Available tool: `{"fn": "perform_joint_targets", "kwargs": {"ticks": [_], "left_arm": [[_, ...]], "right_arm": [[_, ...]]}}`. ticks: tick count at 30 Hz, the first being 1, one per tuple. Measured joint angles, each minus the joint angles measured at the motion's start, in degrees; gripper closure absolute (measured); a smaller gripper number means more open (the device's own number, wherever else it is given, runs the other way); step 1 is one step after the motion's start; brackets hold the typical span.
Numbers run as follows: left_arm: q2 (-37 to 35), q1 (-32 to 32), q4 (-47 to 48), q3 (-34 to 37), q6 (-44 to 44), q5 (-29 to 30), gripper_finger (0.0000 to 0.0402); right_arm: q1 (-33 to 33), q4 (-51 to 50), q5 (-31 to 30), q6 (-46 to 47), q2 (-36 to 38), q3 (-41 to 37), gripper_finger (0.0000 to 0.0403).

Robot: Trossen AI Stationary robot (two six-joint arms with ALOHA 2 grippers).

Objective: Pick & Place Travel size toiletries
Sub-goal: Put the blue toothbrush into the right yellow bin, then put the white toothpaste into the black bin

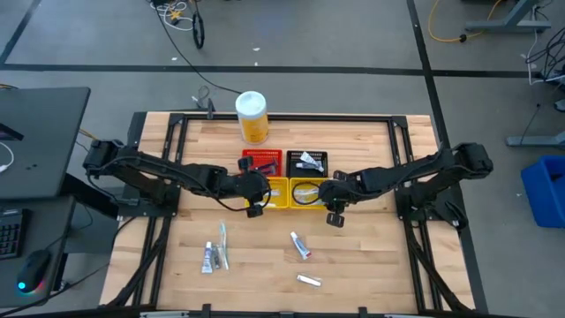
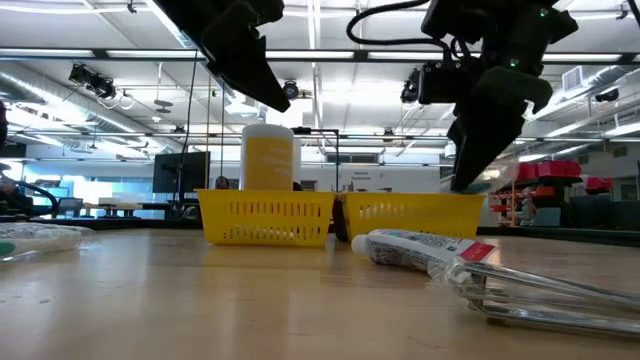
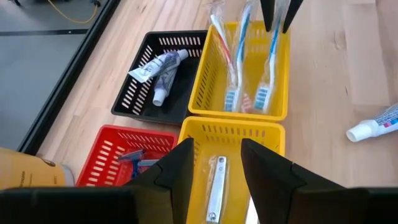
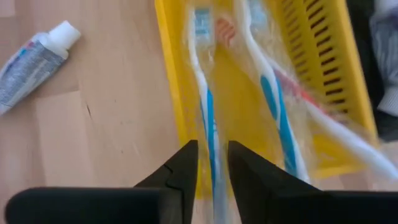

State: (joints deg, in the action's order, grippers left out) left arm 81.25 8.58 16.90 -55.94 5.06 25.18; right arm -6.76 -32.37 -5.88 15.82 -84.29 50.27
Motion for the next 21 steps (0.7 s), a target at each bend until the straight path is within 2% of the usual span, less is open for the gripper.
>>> {"fn": "perform_joint_targets", "kwargs": {"ticks": [5, 9, 15, 21], "left_arm": [[0.00, 0.00, -0.06, 0.00, -0.02, -0.41, 0.0258], [0.02, 0.00, -0.09, 0.00, 0.23, -2.34, 0.0258], [0.07, 0.43, -0.12, 0.00, 1.01, -8.63, 0.0258], [0.07, 2.78, -0.12, -0.02, 3.55, -9.39, 0.0258]], "right_arm": [[0.00, -3.05, -0.18, -3.38, 0.28, 3.51, 0.0285], [0.00, -5.54, -2.91, -5.46, 0.44, 7.03, 0.0279], [-0.54, -3.52, -3.03, -6.42, 0.54, 9.47, 0.0278], [-2.63, -0.97, -1.26, -7.75, 0.54, 9.47, 0.0276]]}}
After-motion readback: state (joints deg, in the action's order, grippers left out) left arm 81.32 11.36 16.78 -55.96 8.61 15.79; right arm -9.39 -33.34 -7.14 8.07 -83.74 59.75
